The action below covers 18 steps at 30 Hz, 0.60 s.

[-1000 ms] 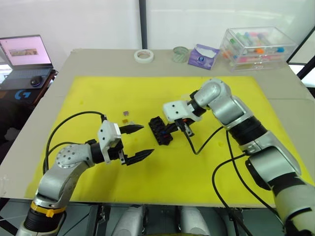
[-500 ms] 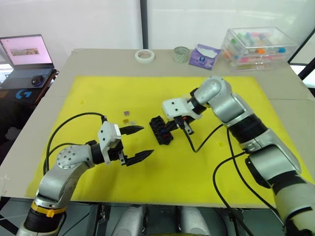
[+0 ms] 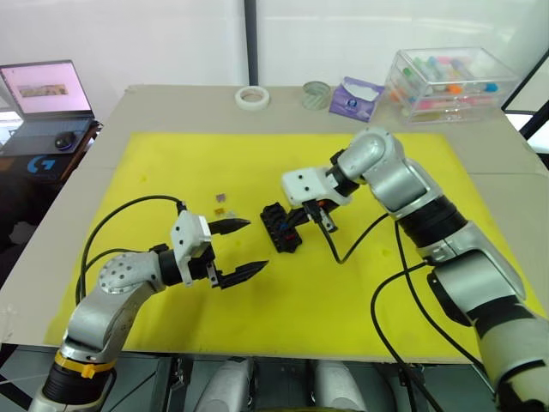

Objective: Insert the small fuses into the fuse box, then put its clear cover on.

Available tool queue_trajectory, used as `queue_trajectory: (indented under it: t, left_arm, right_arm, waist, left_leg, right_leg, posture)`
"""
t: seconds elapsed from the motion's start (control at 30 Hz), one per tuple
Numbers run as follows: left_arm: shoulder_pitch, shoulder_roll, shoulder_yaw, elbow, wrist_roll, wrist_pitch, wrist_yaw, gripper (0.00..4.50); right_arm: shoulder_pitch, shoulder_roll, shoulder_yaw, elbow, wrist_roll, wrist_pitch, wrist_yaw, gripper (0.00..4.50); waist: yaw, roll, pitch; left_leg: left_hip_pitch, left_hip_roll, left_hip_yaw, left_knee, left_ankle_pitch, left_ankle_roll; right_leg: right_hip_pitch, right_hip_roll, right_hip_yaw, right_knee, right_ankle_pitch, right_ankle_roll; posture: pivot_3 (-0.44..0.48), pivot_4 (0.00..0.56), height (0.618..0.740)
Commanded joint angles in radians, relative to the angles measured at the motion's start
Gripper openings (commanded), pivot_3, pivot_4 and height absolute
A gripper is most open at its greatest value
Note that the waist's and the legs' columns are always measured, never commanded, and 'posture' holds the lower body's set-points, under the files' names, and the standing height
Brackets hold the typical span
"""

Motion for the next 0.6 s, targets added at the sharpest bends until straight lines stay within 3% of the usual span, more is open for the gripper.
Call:
queue_trajectory:
  t: [0.03, 0.6]
  left_arm:
    - [-0.009, -0.001, 0.002, -0.023, -0.001, -0.015, 0.000, 4.49]
    - [-0.003, 0.005, 0.004, -0.030, -0.001, -0.013, 0.000, 4.49]
  right_arm:
    - [-0.004, -0.002, -0.008, -0.042, 0.003, -0.015, 0.006, 0.00]
    - [-0.001, -0.007, -0.006, -0.016, -0.018, -0.041, -0.006, 0.00]
  waist:
    - [0.000, 0.000, 0.000]
    - [0.000, 0.000, 0.000]
  left_leg:
    - [0.000, 0.000, 0.000, 0.000, 0.000, 0.000]
    - [0.000, 0.000, 0.000, 0.000, 0.000, 0.000]
  right_leg:
    - [0.000, 0.000, 0.000, 0.000, 0.000, 0.000]
    - [0.000, 0.000, 0.000, 0.000, 0.000, 0.000]
  posture:
    - [0.000, 0.150, 0.740]
    - [0.000, 0.150, 0.740]
